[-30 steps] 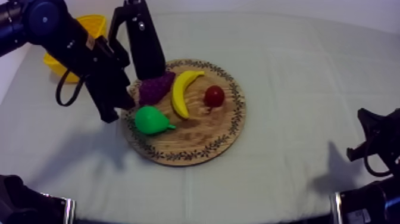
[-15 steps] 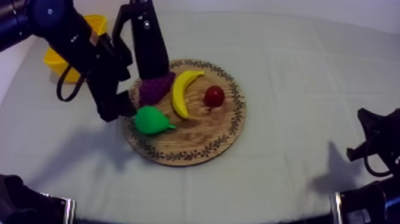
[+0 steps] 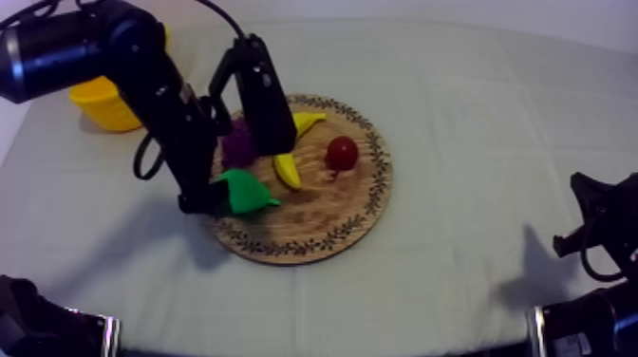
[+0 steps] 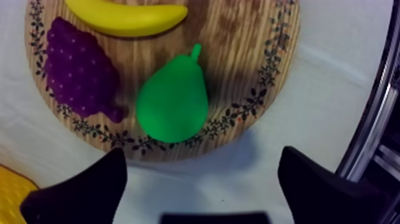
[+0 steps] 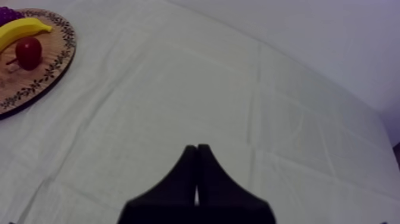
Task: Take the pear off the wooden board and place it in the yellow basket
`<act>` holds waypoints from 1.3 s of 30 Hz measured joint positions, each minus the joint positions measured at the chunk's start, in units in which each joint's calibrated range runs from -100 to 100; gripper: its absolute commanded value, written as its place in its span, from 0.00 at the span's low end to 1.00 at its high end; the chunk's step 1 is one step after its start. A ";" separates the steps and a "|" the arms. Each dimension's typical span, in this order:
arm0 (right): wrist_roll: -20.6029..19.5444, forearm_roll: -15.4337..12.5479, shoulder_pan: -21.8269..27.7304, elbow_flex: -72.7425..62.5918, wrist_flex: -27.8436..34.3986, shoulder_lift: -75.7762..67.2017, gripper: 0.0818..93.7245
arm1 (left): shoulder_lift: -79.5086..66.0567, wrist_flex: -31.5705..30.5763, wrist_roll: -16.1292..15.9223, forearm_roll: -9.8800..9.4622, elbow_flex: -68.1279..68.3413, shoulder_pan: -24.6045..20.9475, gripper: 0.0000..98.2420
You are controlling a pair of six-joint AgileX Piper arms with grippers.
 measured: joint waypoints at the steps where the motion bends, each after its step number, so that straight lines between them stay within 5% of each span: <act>1: 0.00 0.00 0.00 0.00 0.00 0.00 0.00 | 0.69 -0.41 -0.10 -0.06 0.00 0.02 0.99; 30: 0.00 0.00 0.00 0.00 0.00 0.00 0.00 | 19.14 -6.68 0.14 -2.33 -2.91 -0.46 0.98; 39: 0.00 0.00 0.00 0.00 0.00 0.00 0.00 | 21.23 -7.06 1.84 -3.18 -2.84 -0.24 0.88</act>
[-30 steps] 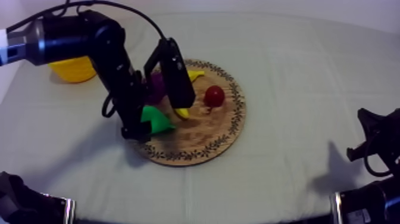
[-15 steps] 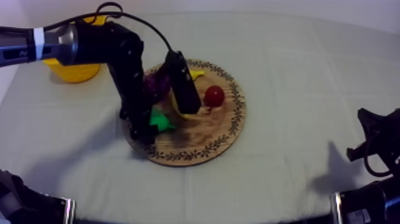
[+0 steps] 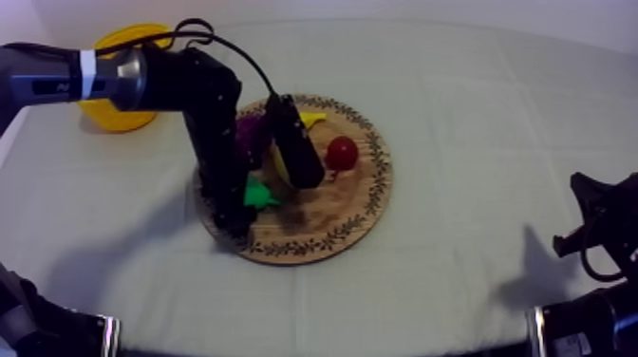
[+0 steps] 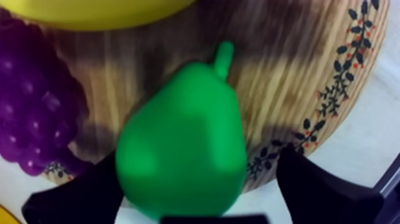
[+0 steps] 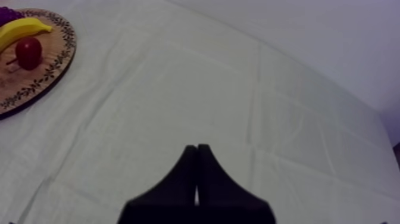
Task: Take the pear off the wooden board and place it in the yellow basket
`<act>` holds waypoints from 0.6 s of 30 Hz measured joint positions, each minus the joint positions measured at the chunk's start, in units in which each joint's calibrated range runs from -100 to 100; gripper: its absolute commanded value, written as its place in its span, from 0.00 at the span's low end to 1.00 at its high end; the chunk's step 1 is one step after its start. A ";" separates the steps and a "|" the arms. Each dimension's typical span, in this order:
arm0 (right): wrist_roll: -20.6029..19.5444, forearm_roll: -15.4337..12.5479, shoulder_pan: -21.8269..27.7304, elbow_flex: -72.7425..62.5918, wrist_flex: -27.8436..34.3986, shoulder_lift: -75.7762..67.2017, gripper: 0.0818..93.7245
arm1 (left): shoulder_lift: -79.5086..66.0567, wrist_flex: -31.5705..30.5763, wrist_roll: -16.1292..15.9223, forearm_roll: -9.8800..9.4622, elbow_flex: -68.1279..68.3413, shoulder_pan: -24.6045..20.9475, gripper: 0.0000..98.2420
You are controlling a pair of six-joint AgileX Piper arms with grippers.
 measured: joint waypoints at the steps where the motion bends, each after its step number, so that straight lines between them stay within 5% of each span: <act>1: 0.00 0.00 0.00 0.00 0.00 0.00 0.00 | 0.17 -0.17 0.14 -0.14 -0.20 0.06 0.86; 18: 0.00 0.00 0.00 0.00 0.00 0.00 0.00 | 1.23 -2.26 2.13 -0.34 -1.40 0.27 0.52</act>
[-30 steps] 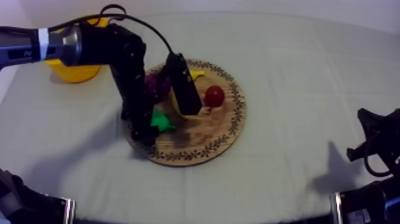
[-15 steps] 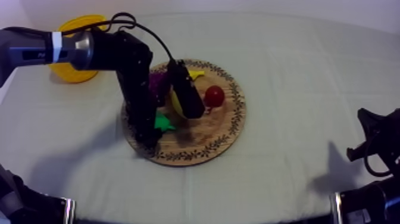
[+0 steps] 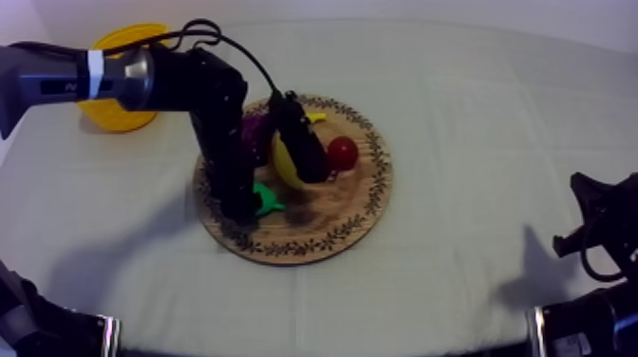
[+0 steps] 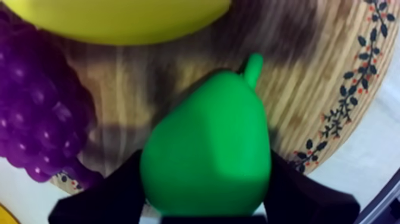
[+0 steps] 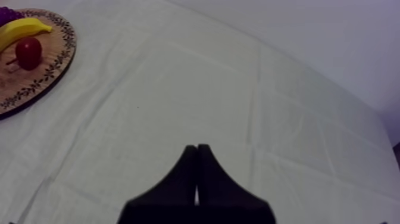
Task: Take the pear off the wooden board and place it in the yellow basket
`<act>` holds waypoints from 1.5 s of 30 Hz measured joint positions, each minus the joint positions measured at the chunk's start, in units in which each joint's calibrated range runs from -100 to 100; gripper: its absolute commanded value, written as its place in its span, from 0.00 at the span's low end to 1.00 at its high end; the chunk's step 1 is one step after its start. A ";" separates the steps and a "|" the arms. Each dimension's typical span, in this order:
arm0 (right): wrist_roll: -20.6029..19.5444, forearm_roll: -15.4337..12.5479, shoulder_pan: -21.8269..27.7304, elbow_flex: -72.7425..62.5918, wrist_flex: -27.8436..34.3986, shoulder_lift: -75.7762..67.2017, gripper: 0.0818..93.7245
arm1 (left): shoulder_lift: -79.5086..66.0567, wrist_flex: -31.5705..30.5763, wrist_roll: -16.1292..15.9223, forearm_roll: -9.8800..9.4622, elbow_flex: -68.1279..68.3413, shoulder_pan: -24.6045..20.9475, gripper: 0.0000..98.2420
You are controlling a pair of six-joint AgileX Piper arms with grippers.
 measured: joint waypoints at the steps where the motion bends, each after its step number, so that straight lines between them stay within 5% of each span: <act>1: 0.00 0.00 0.00 0.00 0.00 0.00 0.00 | 0.00 -0.08 0.13 0.00 0.00 -0.04 0.51; 11: 0.00 0.00 0.00 0.00 0.00 0.00 0.00 | -1.87 -0.50 0.50 0.00 0.36 -0.08 0.49; 29: 0.00 0.00 0.00 0.00 0.00 0.00 0.00 | -15.98 9.67 0.05 -0.24 -6.44 0.14 0.48; 45: 0.00 0.00 0.00 0.00 0.00 0.00 0.00 | -23.15 8.65 7.48 1.19 -7.45 -3.11 0.44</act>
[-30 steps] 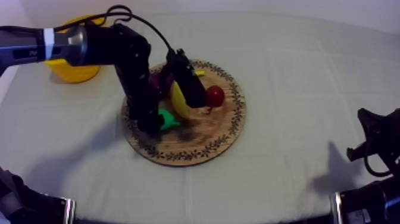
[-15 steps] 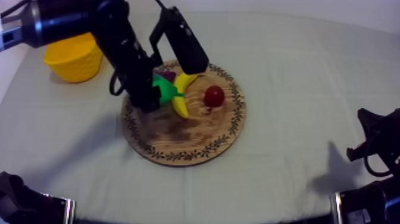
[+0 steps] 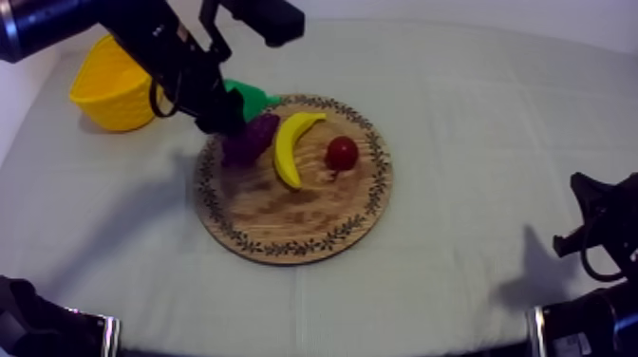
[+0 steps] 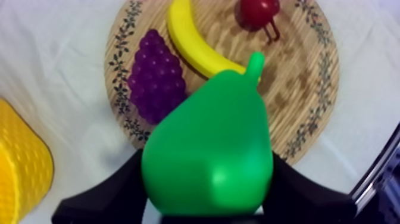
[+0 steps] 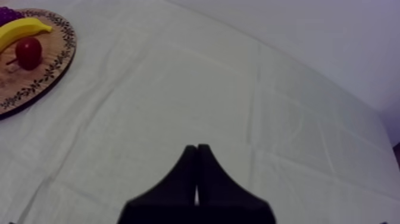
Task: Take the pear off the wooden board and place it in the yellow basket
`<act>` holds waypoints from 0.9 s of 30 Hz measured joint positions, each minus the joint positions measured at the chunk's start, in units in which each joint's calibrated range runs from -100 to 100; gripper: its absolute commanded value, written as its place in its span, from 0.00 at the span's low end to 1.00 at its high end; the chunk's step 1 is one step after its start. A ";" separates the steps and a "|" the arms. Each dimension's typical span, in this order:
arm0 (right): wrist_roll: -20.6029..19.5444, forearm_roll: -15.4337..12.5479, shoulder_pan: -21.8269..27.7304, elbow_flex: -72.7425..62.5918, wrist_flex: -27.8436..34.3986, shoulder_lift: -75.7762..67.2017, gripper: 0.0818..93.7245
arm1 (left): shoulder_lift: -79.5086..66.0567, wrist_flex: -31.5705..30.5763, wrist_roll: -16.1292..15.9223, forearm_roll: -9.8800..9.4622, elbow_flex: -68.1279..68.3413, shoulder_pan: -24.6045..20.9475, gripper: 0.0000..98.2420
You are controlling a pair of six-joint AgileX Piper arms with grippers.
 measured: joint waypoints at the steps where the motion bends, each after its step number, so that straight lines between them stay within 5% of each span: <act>1: 0.00 0.00 0.00 0.00 0.00 0.00 0.00 | -0.37 0.00 0.76 0.00 0.00 -0.19 0.45; 16: 0.00 0.00 -0.10 0.00 0.00 0.00 0.00 | -4.17 -1.86 12.86 2.43 1.22 -4.69 0.44; 27: 0.00 0.00 -0.10 0.00 0.00 0.00 0.00 | -2.85 1.60 11.31 2.91 -7.11 -12.38 0.45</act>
